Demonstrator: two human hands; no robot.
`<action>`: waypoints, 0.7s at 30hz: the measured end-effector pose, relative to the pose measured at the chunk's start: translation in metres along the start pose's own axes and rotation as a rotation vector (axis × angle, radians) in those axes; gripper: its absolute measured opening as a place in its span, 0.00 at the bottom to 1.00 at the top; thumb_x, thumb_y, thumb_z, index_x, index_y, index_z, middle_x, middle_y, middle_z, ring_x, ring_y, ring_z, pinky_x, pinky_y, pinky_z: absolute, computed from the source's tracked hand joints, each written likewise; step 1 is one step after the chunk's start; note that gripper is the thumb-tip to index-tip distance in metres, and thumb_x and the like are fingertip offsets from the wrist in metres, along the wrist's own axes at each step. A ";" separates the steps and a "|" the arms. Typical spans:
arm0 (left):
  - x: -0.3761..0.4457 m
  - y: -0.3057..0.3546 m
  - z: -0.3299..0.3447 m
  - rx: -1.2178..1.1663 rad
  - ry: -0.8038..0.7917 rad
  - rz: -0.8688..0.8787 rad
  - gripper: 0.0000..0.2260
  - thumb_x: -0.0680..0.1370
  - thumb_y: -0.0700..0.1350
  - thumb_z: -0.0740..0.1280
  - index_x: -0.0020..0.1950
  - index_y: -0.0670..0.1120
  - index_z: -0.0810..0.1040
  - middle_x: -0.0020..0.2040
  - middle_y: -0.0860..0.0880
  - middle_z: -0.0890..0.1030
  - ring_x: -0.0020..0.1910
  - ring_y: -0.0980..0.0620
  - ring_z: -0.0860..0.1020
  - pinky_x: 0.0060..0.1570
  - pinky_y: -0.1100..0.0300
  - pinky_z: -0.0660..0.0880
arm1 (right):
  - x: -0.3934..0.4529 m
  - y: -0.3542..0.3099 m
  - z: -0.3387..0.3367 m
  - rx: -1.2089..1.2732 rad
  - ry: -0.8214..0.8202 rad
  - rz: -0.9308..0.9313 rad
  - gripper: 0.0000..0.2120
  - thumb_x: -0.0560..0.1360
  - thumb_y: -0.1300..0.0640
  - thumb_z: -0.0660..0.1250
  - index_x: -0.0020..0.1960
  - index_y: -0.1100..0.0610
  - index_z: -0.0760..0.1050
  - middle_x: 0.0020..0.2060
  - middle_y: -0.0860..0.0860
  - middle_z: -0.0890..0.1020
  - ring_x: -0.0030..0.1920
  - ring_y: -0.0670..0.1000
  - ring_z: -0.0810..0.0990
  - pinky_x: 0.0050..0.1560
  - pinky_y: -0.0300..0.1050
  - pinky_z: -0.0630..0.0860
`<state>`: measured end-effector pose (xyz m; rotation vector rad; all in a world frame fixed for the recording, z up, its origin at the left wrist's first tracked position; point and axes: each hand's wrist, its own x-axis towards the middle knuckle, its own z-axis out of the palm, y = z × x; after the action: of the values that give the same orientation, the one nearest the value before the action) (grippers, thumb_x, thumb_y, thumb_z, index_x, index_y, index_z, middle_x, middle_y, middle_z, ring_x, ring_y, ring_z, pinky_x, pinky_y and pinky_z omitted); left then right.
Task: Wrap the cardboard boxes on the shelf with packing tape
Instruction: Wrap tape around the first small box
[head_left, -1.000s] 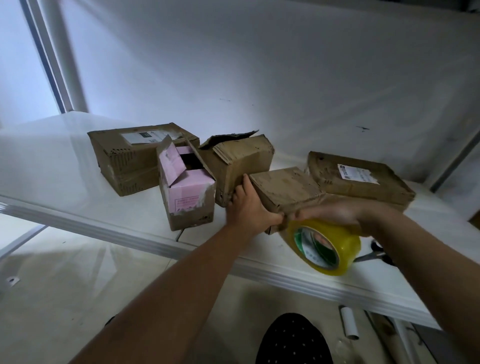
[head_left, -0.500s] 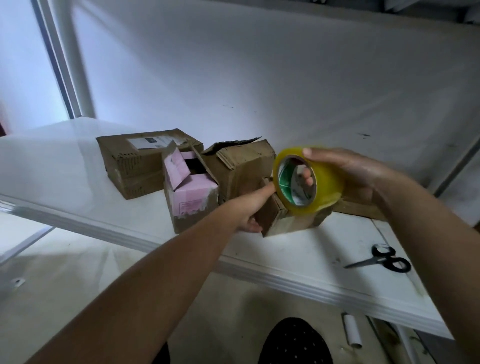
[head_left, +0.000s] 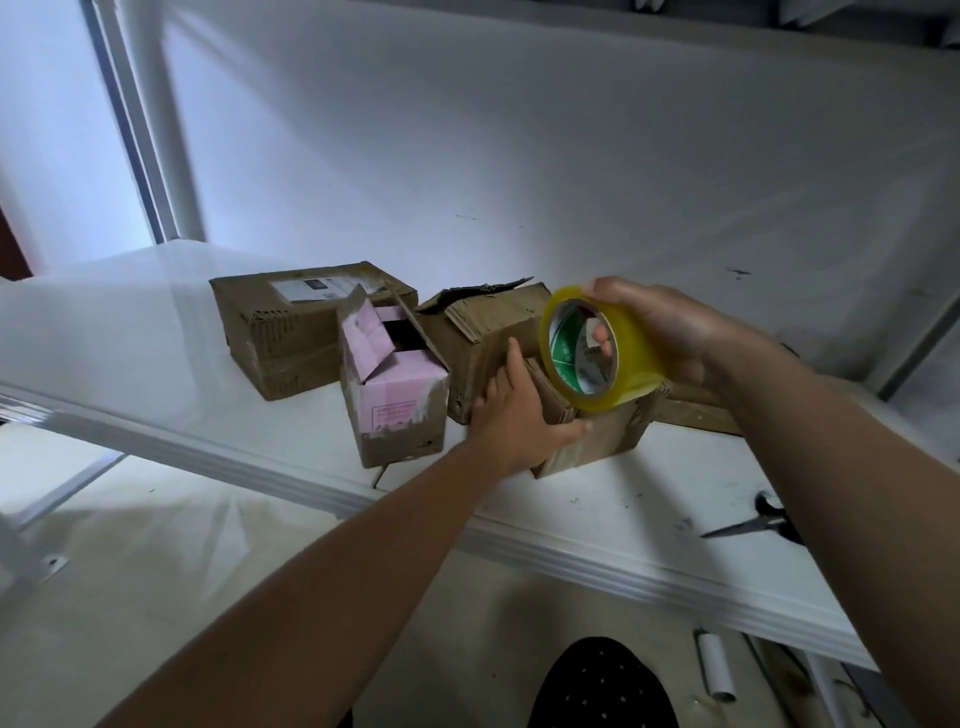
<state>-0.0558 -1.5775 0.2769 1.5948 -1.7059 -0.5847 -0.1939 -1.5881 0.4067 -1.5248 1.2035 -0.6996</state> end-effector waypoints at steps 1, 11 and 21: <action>0.002 0.002 0.001 0.061 -0.010 0.001 0.54 0.70 0.60 0.72 0.77 0.45 0.34 0.77 0.43 0.52 0.76 0.44 0.52 0.71 0.47 0.56 | 0.000 -0.005 -0.002 -0.073 0.001 0.011 0.18 0.70 0.43 0.69 0.49 0.57 0.78 0.30 0.50 0.83 0.28 0.47 0.82 0.28 0.39 0.78; 0.026 0.003 -0.001 0.110 -0.107 -0.135 0.54 0.71 0.61 0.71 0.76 0.42 0.34 0.77 0.41 0.51 0.75 0.42 0.52 0.72 0.45 0.56 | -0.011 0.030 -0.010 -0.413 -0.231 0.395 0.19 0.68 0.43 0.69 0.49 0.57 0.77 0.30 0.51 0.83 0.29 0.49 0.82 0.33 0.41 0.80; 0.037 0.008 -0.018 -0.114 -0.186 -0.208 0.55 0.68 0.64 0.72 0.77 0.46 0.37 0.75 0.44 0.60 0.70 0.43 0.65 0.66 0.54 0.65 | -0.030 0.051 -0.020 -0.158 -0.133 0.118 0.26 0.59 0.39 0.71 0.53 0.51 0.77 0.44 0.51 0.85 0.45 0.53 0.83 0.39 0.44 0.80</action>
<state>-0.0465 -1.6099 0.3010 1.6909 -1.6156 -0.9435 -0.2390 -1.5664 0.3689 -1.5894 1.2601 -0.4269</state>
